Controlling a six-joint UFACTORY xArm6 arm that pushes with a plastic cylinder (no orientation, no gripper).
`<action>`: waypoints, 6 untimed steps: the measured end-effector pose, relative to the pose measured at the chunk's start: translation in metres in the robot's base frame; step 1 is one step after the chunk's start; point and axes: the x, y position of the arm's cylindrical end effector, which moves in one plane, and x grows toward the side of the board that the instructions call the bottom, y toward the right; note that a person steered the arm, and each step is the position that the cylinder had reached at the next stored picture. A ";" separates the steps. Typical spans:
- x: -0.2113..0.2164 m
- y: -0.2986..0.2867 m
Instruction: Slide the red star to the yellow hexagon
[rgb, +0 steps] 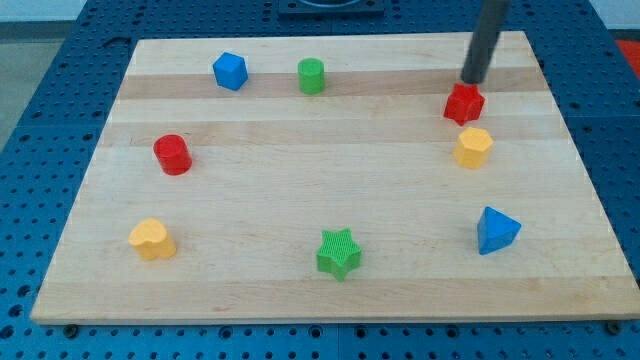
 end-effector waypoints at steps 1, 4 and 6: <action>0.024 0.001; 0.034 0.011; 0.065 0.003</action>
